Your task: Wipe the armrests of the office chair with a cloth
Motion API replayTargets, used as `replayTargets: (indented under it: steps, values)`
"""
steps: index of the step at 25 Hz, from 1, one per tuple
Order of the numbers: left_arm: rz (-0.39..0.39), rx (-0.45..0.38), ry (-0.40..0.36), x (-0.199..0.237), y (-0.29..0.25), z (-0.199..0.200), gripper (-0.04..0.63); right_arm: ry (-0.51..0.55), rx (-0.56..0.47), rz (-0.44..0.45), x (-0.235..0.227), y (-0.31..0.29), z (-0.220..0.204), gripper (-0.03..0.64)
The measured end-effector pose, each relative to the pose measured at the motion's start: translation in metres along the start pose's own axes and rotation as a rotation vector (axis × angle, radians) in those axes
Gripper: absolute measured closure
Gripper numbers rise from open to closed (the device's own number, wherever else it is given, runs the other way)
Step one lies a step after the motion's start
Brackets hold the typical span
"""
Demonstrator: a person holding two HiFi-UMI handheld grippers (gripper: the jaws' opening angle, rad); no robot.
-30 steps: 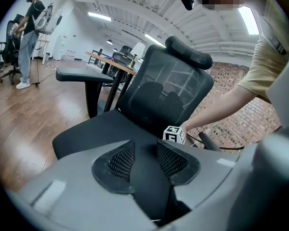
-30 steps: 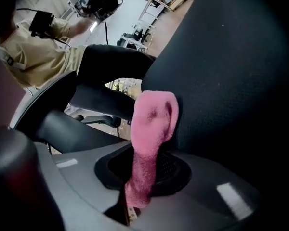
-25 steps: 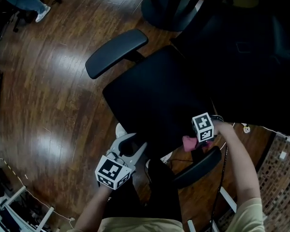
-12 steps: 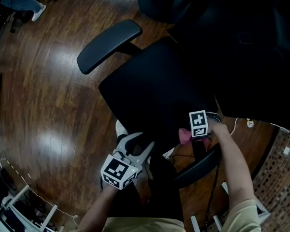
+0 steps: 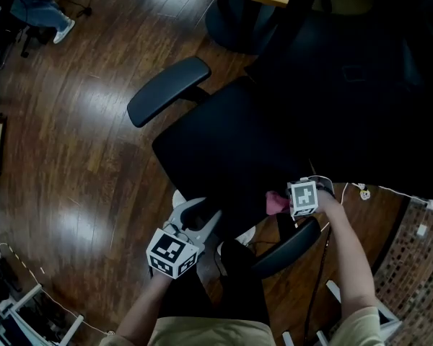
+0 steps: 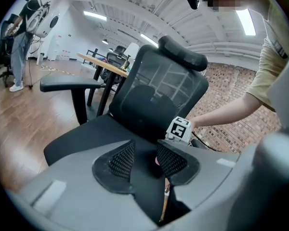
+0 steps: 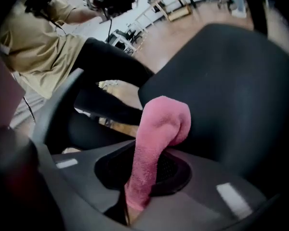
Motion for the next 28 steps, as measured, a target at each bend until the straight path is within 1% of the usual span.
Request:
replayTargets:
  steps: [1,2,4,6,9,10,12,14,15,17,19,20,22,24,26,28]
  values:
    - [0.001,-0.012,-0.001,-0.003,0.004,0.01,0.469,0.029,-0.09,-0.091,0.01,0.025,0.015,0.552]
    - [0.002,-0.031,-0.002,-0.006,0.008,0.024,0.469,0.048,-0.211,-0.191,0.021,0.055,0.03,0.551]
    - [0.003,-0.073,-0.001,-0.015,0.018,0.053,0.469,0.07,-0.501,-0.38,0.052,0.114,0.058,0.551]
    - [-0.004,-0.108,-0.001,-0.024,0.031,0.082,0.469,0.102,-0.742,-0.536,0.098,0.167,0.084,0.552]
    - [-0.034,-0.165,-0.018,-0.038,0.052,0.139,0.469,0.172,-1.045,-0.744,0.184,0.237,0.125,0.552]
    - [-0.045,-0.192,-0.031,-0.043,0.058,0.161,0.469,0.178,-1.148,-0.812,0.21,0.259,0.134,0.552]
    - [-0.064,-0.243,-0.064,-0.054,0.069,0.204,0.469,0.144,-1.383,-0.923,0.252,0.299,0.141,0.552]
    - [-0.077,-0.278,-0.09,-0.07,0.08,0.235,0.469,0.1,-1.597,-0.97,0.287,0.322,0.135,0.552]
    - [-0.084,-0.294,-0.102,-0.078,0.088,0.246,0.469,0.09,-1.675,-0.979,0.303,0.327,0.13,0.552]
    - [-0.098,-0.334,-0.132,-0.093,0.105,0.26,0.469,0.102,-1.794,-0.995,0.334,0.332,0.12,0.551]
    - [-0.106,-0.378,-0.168,-0.1,0.119,0.275,0.469,0.128,-1.865,-1.056,0.36,0.34,0.114,0.551]
    - [-0.111,-0.401,-0.185,-0.105,0.126,0.283,0.469,0.137,-1.874,-1.104,0.372,0.345,0.112,0.551]
    - [-0.128,-0.45,-0.215,-0.12,0.142,0.301,0.469,0.155,-1.857,-1.2,0.396,0.352,0.108,0.551]
    - [-0.152,-0.502,-0.251,-0.139,0.155,0.319,0.47,0.181,-1.867,-1.26,0.419,0.358,0.102,0.551]
    - [-0.183,-0.551,-0.275,-0.153,0.162,0.331,0.47,0.221,-1.937,-1.268,0.439,0.363,0.095,0.551]
    - [-0.208,-0.586,-0.287,-0.166,0.167,0.345,0.471,0.289,-2.019,-1.243,0.458,0.366,0.092,0.552]
Point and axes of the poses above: the fingertips, and each gripper's own axes: y backward along the fingers, x to its left, z out of its top, the point moved 3 cm from there along y, backward along the fingers, and after that the axes turned 13 degrees about z, right-handed, at the moved point
